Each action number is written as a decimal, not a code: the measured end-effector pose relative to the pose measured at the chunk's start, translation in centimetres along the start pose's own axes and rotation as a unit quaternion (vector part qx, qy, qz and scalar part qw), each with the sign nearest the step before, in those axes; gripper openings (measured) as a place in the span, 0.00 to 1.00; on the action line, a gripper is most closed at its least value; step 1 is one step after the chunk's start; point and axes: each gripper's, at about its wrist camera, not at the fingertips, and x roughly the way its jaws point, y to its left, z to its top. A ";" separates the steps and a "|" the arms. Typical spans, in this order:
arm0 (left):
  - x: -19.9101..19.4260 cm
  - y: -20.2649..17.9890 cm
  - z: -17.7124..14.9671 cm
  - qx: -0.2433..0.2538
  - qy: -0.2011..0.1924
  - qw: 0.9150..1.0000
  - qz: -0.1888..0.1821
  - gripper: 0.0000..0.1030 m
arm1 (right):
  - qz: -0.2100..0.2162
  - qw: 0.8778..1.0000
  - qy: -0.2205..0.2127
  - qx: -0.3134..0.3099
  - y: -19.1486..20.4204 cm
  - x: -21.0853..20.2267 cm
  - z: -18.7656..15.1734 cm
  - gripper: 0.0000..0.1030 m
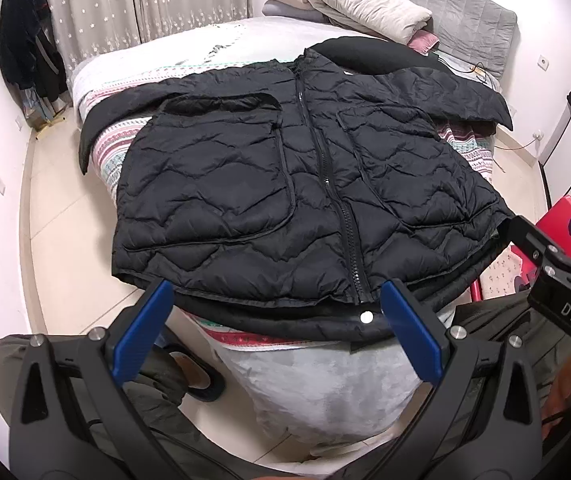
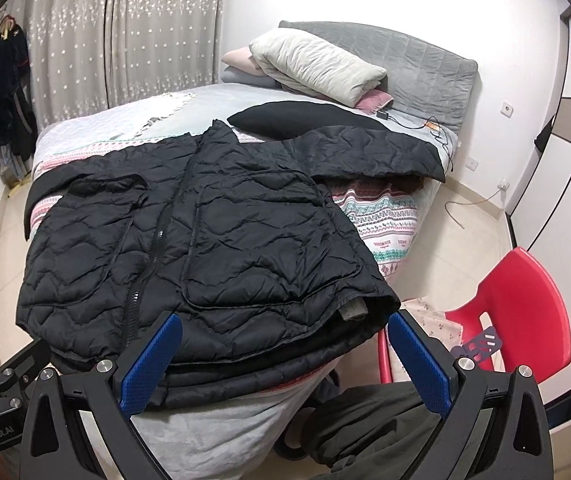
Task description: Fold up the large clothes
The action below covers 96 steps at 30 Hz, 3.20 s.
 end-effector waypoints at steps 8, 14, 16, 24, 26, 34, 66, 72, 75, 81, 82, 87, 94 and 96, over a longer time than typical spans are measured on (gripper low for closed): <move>0.1 0.0 0.1 -0.013 -0.014 1.000 -0.011 1.00 | 0.001 1.000 0.004 0.002 -0.2 0.4 0.0 1.00; 0.9 0.0 0.1 -0.020 0.001 0.999 -0.026 1.00 | -0.001 1.000 0.005 -0.001 -0.2 0.5 0.0 1.00; 1.1 -0.1 0.1 -0.018 0.001 0.999 -0.027 1.00 | 0.000 1.000 0.003 -0.002 -0.4 0.7 0.0 1.00; 2.4 1.1 0.3 -0.028 0.019 0.999 -0.016 1.00 | 0.032 0.998 0.035 0.031 -2.8 3.2 0.2 1.00; 2.9 1.7 0.2 -0.028 0.026 0.999 -0.017 1.00 | 0.049 0.996 0.049 0.050 -4.1 4.3 0.5 1.00; 6.2 8.9 0.3 -0.081 0.041 0.995 0.042 1.00 | 0.064 0.990 0.076 0.098 -10.1 9.9 1.5 1.00; 3.7 12.0 10.5 -0.147 -0.023 0.986 -0.076 0.74 | 0.186 0.942 -0.014 0.281 -21.1 11.7 10.1 0.94; 6.8 11.8 17.8 -0.169 -0.061 0.983 -0.039 0.84 | 0.253 0.854 0.013 0.455 -29.0 24.2 15.5 0.94; 10.2 12.0 17.7 -0.156 -0.074 0.985 0.006 0.85 | 0.263 0.818 0.025 0.511 -32.1 29.5 15.2 0.93; 16.4 13.9 15.6 -0.184 0.037 0.982 -0.016 0.85 | 0.243 0.831 0.013 0.499 -34.6 34.7 15.9 0.83; 16.6 14.0 15.7 -0.193 0.037 0.980 -0.019 0.85 | 0.230 0.835 -0.001 0.499 -35.0 35.3 16.4 0.83; 16.9 12.7 15.7 -0.164 0.031 0.986 -0.007 0.85 | 0.227 0.816 -0.013 0.531 -35.7 38.5 17.3 0.70; 17.6 12.0 15.9 -0.160 0.032 0.986 -0.016 0.85 | 0.156 0.867 -0.022 0.473 -35.4 38.4 19.6 0.17; 17.1 11.8 16.2 -0.155 0.021 0.988 -0.013 0.85 | 0.126 0.887 -0.040 0.442 -34.9 36.4 20.8 0.08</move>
